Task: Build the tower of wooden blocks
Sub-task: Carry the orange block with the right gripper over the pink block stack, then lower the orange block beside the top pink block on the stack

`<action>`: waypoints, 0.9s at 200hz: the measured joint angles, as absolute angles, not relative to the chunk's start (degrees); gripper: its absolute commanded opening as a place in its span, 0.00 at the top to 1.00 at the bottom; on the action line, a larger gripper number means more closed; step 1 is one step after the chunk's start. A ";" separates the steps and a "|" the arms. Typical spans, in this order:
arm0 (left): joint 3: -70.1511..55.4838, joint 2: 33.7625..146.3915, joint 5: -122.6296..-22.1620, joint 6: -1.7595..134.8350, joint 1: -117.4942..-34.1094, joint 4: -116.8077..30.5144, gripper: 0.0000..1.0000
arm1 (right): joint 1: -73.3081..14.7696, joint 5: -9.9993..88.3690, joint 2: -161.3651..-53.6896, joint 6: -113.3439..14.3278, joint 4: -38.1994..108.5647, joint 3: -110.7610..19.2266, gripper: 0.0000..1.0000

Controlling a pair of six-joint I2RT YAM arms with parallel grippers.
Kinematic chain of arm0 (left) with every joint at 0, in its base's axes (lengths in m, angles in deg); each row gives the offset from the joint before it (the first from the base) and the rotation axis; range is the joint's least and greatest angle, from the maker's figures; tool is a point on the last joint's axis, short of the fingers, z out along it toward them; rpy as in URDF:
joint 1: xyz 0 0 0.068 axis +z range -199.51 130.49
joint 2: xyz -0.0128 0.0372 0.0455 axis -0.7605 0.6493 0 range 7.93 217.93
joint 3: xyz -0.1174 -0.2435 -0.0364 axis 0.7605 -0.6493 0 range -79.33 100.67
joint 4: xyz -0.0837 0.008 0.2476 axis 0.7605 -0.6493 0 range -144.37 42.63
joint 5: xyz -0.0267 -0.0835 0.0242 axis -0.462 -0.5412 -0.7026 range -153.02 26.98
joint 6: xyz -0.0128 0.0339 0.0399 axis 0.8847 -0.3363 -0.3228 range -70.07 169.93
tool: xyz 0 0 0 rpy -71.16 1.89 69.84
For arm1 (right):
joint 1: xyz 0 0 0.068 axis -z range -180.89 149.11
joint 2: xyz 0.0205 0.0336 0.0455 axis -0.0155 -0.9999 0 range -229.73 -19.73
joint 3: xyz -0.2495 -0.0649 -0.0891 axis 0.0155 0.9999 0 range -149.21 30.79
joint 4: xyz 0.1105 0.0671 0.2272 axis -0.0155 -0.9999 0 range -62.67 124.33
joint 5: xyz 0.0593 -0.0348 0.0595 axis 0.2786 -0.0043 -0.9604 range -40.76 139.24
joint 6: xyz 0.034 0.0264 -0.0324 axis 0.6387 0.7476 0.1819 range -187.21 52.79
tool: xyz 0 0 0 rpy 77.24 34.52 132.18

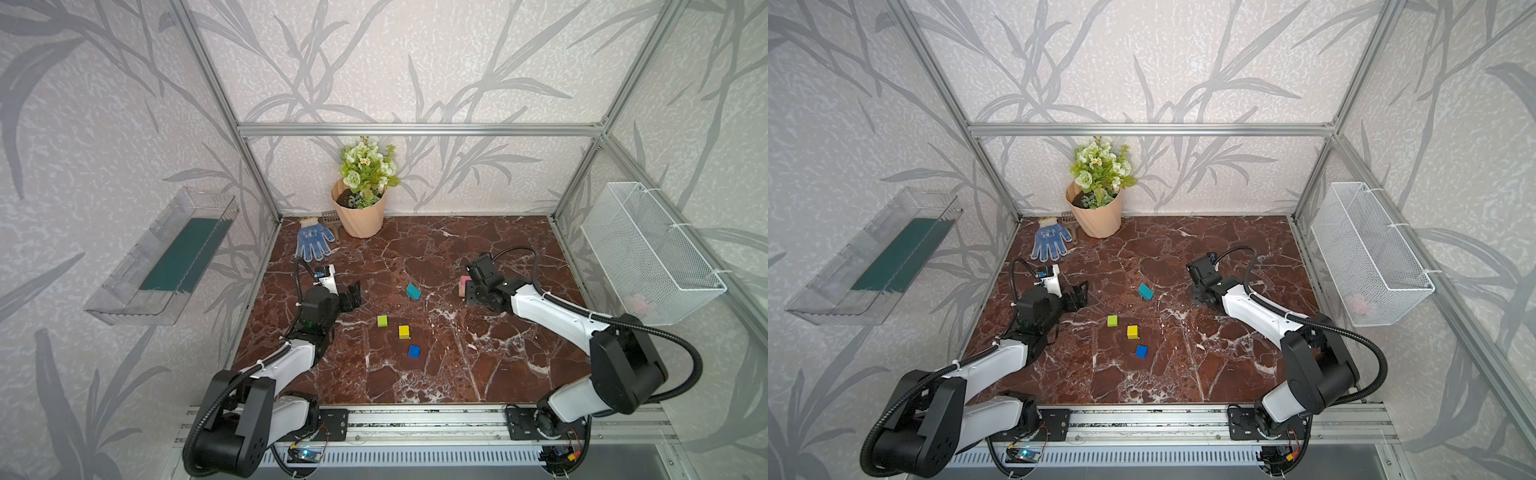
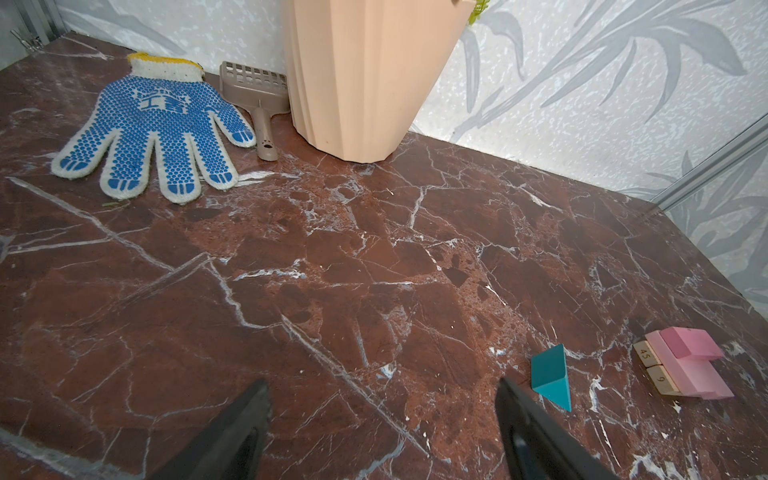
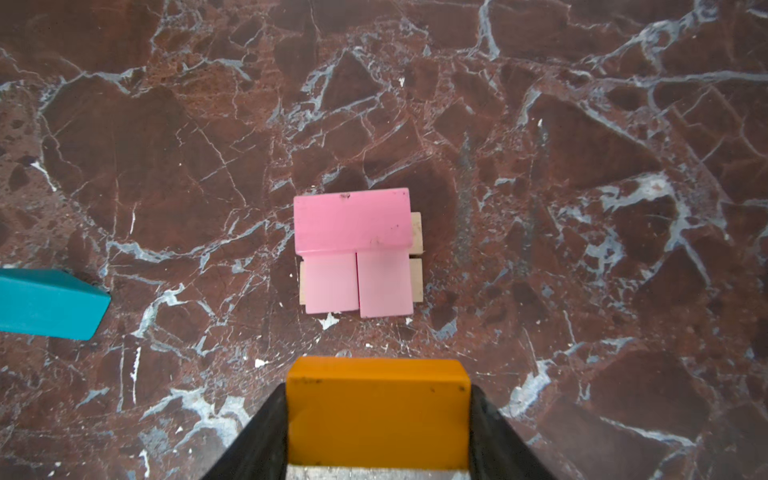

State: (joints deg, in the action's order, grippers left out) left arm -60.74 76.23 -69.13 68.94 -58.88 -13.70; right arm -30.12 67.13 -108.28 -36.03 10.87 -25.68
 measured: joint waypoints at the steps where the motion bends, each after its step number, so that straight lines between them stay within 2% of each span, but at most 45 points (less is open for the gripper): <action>1: -60.74 76.20 -69.13 68.94 -58.88 -13.70 0.14 | -30.05 67.08 -108.45 -36.07 10.89 -25.79 0.62; 87: -60.74 76.29 -69.11 68.94 -58.88 -13.70 0.14 | -28.04 63.67 -118.25 -37.93 11.77 -31.74 0.64; 180: -60.74 76.40 -69.11 68.94 -58.88 -13.70 0.14 | -28.04 63.70 -119.14 -38.56 11.77 -32.13 0.63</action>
State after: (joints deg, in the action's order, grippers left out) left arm -60.74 76.40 -69.11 68.94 -58.88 -13.70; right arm -28.04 63.70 -119.14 -38.56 11.77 -32.13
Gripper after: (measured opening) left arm 0.856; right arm 0.604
